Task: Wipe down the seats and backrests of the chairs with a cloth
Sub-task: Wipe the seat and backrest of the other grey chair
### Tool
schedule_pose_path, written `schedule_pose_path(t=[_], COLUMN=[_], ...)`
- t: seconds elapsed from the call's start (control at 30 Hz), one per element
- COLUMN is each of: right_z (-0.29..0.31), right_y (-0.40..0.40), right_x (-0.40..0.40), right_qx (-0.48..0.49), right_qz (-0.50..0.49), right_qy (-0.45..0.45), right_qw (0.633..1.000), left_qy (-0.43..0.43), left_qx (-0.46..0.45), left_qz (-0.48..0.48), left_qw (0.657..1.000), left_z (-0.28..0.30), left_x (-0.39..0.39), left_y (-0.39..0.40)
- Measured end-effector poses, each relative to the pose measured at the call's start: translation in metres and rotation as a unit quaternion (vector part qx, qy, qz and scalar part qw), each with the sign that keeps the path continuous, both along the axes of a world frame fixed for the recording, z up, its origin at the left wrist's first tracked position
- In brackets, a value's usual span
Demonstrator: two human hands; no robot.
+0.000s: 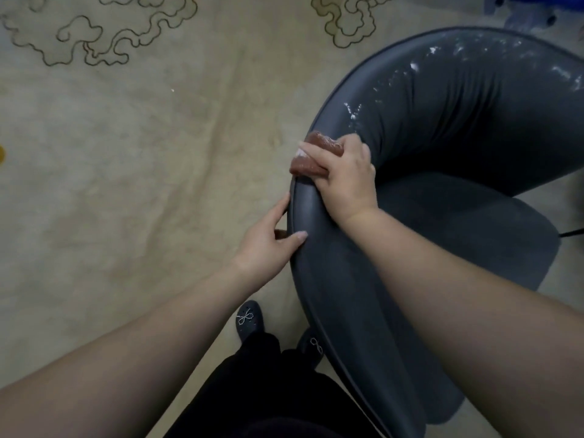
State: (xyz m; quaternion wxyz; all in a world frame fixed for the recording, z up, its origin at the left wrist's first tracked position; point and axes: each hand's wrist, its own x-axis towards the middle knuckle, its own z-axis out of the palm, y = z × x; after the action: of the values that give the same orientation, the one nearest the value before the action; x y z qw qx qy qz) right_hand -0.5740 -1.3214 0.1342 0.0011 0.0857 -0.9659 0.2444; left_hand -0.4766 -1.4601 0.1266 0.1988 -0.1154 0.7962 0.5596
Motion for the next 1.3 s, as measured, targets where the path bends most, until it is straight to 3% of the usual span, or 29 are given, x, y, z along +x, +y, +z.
schedule_pose_path(t=[0.2,0.37,0.43,0.6,0.77,0.93,1.07,1.2,1.3], right_z=[-0.021,-0.025,-0.029,-0.031,-0.016,-0.016,-0.020,-0.013,-0.006], right_y=[0.025,0.023,0.022,0.020,0.023,0.019,0.019,0.017,0.007], right_x=[0.027,0.029,0.030,0.030,-0.007,-0.039,0.003,-0.035,-0.076], right_qx=[-0.165,-0.173,-0.174,-0.165,-0.049,-0.065,-0.087,-0.030,0.018], right_qz=[-0.094,-0.090,-0.093,-0.103,0.037,-0.049,-0.016,0.019,-0.024], right_qy=[-0.005,0.027,0.044,0.056,0.093,0.076,0.074,0.077,0.068], right_qw=[0.982,0.980,0.979,0.979,0.994,0.994,0.993,0.996,0.997], left_qy=[0.021,0.038,0.051,0.070,0.094,0.091,0.088,0.091,0.098], left_qx=[-0.044,-0.247,-0.273,-0.284,-0.281,-0.276,-0.277,-0.276,-0.275], left_qz=[0.090,0.158,0.161,0.161,0.170,0.178,0.167,0.171,0.179], left_qw=[0.995,0.955,0.947,0.943,0.940,0.940,0.942,0.942,0.940], left_z=[-0.005,-0.018,-0.022,-0.020,-0.019,-0.019,-0.017,-0.018,-0.019], left_x=[-0.047,-0.051,-0.050,-0.050,-0.052,-0.052,-0.051,-0.052,-0.052], left_y=[0.028,0.052,0.053,0.054,0.054,0.056,0.055,0.055,0.057])
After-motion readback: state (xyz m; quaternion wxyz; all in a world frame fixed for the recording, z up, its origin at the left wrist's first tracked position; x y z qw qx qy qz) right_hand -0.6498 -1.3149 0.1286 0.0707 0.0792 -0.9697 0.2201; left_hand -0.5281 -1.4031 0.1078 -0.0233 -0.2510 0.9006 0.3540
